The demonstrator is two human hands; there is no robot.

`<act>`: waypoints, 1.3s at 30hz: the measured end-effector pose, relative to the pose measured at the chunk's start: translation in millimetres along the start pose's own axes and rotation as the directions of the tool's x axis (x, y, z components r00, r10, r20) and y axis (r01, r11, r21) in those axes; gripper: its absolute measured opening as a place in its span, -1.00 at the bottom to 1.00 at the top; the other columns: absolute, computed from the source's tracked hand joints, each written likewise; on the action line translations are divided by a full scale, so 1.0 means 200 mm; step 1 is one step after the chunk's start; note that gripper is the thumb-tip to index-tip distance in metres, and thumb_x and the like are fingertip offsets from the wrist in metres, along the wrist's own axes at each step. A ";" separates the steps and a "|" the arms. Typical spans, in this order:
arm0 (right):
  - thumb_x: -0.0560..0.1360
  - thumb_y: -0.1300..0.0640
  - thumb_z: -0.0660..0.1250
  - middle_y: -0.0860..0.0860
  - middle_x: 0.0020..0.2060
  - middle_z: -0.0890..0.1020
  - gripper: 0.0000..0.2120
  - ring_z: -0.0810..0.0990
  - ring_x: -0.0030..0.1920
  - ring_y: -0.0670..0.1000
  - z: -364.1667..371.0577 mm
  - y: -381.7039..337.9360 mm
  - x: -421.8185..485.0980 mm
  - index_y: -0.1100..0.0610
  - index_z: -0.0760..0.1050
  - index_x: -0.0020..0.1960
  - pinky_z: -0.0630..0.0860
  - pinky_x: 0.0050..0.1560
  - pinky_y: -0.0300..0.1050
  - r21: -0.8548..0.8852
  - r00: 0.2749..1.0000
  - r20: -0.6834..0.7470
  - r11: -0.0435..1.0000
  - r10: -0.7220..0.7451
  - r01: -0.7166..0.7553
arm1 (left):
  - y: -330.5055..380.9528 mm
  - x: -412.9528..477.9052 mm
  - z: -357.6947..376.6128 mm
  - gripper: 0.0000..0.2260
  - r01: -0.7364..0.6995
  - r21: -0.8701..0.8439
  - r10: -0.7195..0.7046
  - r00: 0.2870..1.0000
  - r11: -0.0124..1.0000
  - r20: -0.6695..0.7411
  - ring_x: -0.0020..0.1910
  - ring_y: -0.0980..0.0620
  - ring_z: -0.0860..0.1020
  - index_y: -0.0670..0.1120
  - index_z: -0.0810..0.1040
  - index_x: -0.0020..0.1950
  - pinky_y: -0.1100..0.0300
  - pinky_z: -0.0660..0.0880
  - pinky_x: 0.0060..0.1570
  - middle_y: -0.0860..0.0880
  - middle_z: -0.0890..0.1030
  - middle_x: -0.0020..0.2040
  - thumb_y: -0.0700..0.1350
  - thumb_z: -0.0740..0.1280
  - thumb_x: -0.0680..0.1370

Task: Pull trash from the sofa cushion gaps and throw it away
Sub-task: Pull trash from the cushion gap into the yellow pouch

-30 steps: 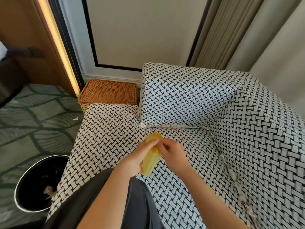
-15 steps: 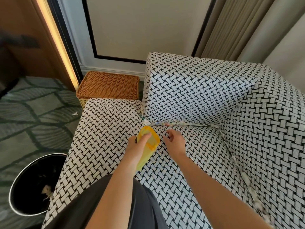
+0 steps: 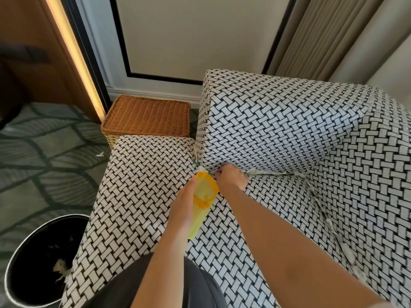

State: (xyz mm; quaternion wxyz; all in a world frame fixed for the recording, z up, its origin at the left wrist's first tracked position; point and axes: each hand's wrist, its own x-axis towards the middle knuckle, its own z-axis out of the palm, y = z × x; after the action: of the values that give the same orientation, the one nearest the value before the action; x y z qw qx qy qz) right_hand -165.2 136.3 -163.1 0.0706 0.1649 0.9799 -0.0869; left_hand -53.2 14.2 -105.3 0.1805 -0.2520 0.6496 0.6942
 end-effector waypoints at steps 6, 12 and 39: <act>0.59 0.01 0.12 0.06 -0.04 0.57 -0.74 0.55 -0.01 0.05 0.01 0.01 -0.02 0.13 0.47 0.11 0.45 0.09 -0.03 -0.019 0.998 -0.009 0.997 -0.070 0.069 | 0.03 -0.06 -0.01 -0.46 0.032 -0.054 -0.031 0.999 0.998 0.017 0.20 -0.12 0.45 0.00 0.39 0.34 -0.11 0.32 0.30 -0.13 0.48 0.25 0.30 0.09 0.51; 0.57 -0.06 0.14 0.01 -0.12 0.48 -0.72 0.52 -0.02 0.03 0.00 0.15 0.00 0.10 0.50 0.06 0.41 0.17 0.03 0.055 0.953 -0.003 0.952 -0.302 0.302 | 0.04 -0.06 -0.01 -0.47 0.077 -0.083 -0.075 0.997 0.994 0.034 0.14 -0.11 0.45 0.01 0.36 0.32 -0.10 0.35 0.27 -0.12 0.47 0.19 0.32 0.09 0.49; 0.48 0.25 0.32 -0.02 -0.38 0.57 -0.95 0.47 -0.40 -0.14 -0.36 0.30 -0.64 0.17 0.53 -0.05 0.47 -0.25 -0.31 0.972 0.987 -0.034 0.225 -0.155 0.069 | 0.02 -0.12 0.06 -0.57 -0.050 0.239 0.016 0.990 0.970 0.142 -0.09 0.04 0.45 0.02 0.38 0.18 0.14 0.33 0.04 -0.01 0.48 -0.07 0.29 0.00 0.54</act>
State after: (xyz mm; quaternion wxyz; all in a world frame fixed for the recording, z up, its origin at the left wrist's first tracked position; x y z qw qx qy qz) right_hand -32.6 165.5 -79.8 -0.0188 0.0993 0.7217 -0.6847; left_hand -37.3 27.3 -87.4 0.2428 -0.1684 0.7195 0.6285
